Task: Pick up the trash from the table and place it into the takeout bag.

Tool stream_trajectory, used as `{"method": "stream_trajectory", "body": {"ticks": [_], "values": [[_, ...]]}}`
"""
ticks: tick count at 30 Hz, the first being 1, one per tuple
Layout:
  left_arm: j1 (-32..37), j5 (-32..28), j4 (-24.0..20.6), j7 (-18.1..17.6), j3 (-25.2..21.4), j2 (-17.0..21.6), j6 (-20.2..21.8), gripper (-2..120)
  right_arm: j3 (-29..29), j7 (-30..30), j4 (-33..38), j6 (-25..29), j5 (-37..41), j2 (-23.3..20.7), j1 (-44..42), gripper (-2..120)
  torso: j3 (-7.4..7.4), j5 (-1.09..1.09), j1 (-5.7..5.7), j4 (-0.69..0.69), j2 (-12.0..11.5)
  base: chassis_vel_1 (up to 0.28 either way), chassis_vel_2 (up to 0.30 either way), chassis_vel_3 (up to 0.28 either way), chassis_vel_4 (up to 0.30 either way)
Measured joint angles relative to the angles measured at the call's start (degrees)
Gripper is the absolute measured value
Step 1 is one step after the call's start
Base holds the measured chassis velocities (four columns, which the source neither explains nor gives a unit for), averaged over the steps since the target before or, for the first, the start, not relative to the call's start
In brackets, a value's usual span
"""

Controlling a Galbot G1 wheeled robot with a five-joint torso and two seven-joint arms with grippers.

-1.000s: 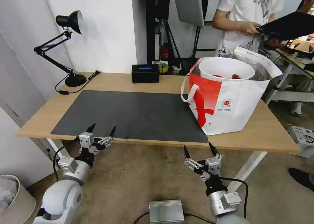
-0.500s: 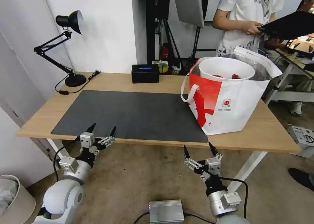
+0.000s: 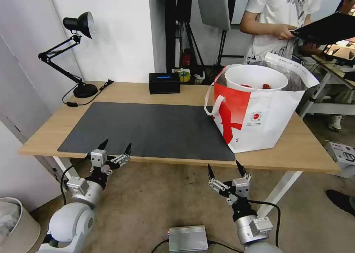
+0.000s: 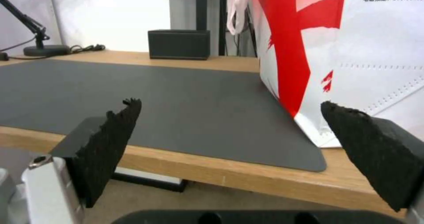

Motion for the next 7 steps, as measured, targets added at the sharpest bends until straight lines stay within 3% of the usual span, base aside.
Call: {"method": "stream_trajectory", "body": {"ticks": [7], "values": [[0.0, 0.0, 0.0, 0.0, 0.0, 0.0, 0.0, 100, 0.0, 0.0, 0.0, 0.0, 0.0, 0.0, 0.0, 100, 0.0, 0.0, 0.0, 0.0, 0.0, 0.0, 0.0, 0.0, 0.0]]}}
